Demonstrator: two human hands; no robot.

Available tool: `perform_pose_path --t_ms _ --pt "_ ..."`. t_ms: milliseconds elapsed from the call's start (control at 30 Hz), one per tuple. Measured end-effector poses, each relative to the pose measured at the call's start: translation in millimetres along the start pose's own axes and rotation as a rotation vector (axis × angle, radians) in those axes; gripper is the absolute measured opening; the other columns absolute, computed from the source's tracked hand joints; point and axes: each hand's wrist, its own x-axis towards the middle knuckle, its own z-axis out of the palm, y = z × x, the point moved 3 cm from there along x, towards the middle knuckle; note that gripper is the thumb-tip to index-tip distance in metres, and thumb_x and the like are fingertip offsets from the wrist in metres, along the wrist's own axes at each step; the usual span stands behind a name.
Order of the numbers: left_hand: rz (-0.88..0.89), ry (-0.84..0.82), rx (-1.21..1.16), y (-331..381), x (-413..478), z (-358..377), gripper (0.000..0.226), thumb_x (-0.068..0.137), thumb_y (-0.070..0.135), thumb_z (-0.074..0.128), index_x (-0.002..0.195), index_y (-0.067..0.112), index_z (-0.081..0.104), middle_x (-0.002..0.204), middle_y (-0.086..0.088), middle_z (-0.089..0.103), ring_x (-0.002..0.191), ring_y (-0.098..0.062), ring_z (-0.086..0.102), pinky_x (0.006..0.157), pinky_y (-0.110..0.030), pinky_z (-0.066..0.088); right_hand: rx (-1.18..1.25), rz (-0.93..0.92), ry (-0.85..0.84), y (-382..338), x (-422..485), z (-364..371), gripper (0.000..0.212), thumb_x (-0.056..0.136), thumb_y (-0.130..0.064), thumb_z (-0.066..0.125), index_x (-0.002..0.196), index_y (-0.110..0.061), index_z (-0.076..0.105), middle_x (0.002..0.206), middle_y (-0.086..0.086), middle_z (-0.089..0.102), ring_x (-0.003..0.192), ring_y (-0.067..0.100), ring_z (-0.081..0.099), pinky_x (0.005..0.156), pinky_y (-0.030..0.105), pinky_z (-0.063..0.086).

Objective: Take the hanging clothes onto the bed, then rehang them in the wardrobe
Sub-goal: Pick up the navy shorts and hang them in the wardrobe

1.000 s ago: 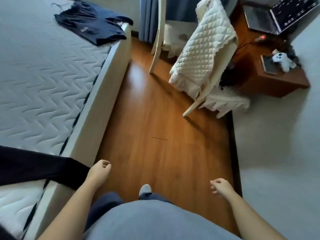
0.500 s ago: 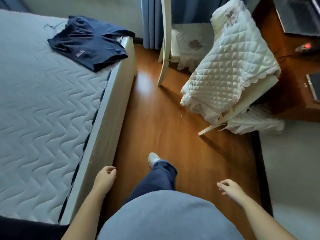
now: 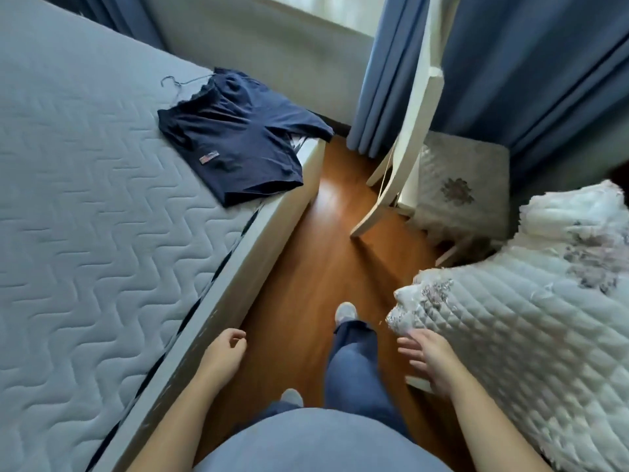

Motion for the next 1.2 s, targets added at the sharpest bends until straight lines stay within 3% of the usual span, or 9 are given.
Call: perform_pose_path --t_ms 133,267,367,467,567,733,967,1067,1200 --pt "-0.042 0.131 -0.089 52.5 34.3 -8.3 0.015 0.092 0.015 0.044 0.099 0.022 0.055 0.094 -0.002 0.065 0.088 -0.018 0.063 0.075 -0.032 0.047 0.013 -0.042 -0.051 -90.6 79.1 -10.2 0.015 0.096 -0.02 0.041 0.094 -0.013 0.055 0.102 0.01 0.062 0.087 0.023 0.06 0.085 0.036 0.042" --pt "-0.147 0.235 -0.241 118.2 64.6 -21.6 0.017 0.091 0.007 0.044 0.098 0.011 0.06 0.095 -0.012 0.067 0.087 -0.026 0.063 0.084 -0.038 0.048 -0.078 -0.074 -0.136 -199.6 135.9 -15.7 0.013 0.095 -0.023 0.043 0.091 -0.016 0.053 0.098 0.008 0.063 0.089 0.025 0.06 0.065 0.026 0.039" --pt "-0.06 0.272 -0.209 186.1 89.2 -33.5 0.017 0.091 0.011 0.045 0.087 0.023 0.057 0.1 -0.009 0.067 0.09 -0.025 0.061 0.085 -0.035 0.048 -0.173 -0.165 -0.187 -285.1 170.4 -7.7 0.012 0.094 -0.024 0.045 0.093 -0.015 0.054 0.085 0.002 0.064 0.074 0.017 0.059 0.06 0.024 0.036" --pt "0.046 0.278 -0.006 239.8 100.2 -49.2 0.022 0.092 0.019 0.043 0.111 0.021 0.056 0.108 0.001 0.06 0.102 -0.021 0.057 0.083 -0.027 0.043 -0.258 -0.211 -0.206 -350.6 194.8 11.6 0.013 0.095 -0.021 0.044 0.1 -0.012 0.052 0.084 0.005 0.063 0.072 0.02 0.057 0.06 0.025 0.034" --pt "0.007 0.322 -0.048 253.7 121.4 -67.4 0.024 0.092 0.022 0.044 0.113 0.023 0.055 0.108 0.003 0.061 0.099 -0.017 0.057 0.082 -0.026 0.043 -0.267 -0.225 -0.3 -392.6 214.8 45.8 0.018 0.095 -0.021 0.045 0.104 -0.008 0.053 0.095 0.01 0.063 0.085 0.026 0.058 0.065 0.029 0.04" --pt "-0.176 0.338 -0.258 245.1 185.7 -103.0 0.018 0.091 0.018 0.048 0.106 0.018 0.058 0.103 -0.003 0.064 0.095 -0.019 0.058 0.086 -0.027 0.045 -0.265 -0.248 -0.333 -446.1 248.4 102.1 0.012 0.095 -0.019 0.045 0.094 -0.01 0.055 0.092 0.012 0.065 0.072 0.019 0.058 0.057 0.025 0.037" --pt "-0.29 0.437 -0.448 272.7 311.3 -176.1 0.02 0.091 0.01 0.046 0.108 0.012 0.057 0.111 -0.014 0.062 0.106 -0.03 0.056 0.084 -0.029 0.04 -0.558 -0.199 -0.281 -526.2 313.8 146.4 0.017 0.091 -0.001 0.049 0.099 0.012 0.056 0.068 0.012 0.058 0.061 0.018 0.055 0.043 0.011 0.044" --pt "-0.343 0.441 -0.495 290.6 364.9 -203.2 0.026 0.09 0.008 0.045 0.113 0.006 0.057 0.113 -0.015 0.062 0.107 -0.031 0.055 0.086 -0.03 0.039 -0.579 -0.219 -0.237 -578.4 341.4 164.8 0.011 0.09 0.0 0.049 0.088 0.004 0.059 0.067 0.01 0.057 0.061 0.018 0.052 0.038 0.007 0.041" --pt "-0.42 0.446 -0.664 296.1 435.1 -233.5 0.024 0.089 0.008 0.048 0.109 0.007 0.059 0.113 -0.014 0.062 0.102 -0.032 0.057 0.087 -0.035 0.043 -0.645 -0.24 -0.247 -633.1 378.1 203.0 0.014 0.091 -0.006 0.049 0.08 -0.009 0.058 0.072 0.009 0.061 0.061 0.017 0.053 0.047 0.017 0.042"
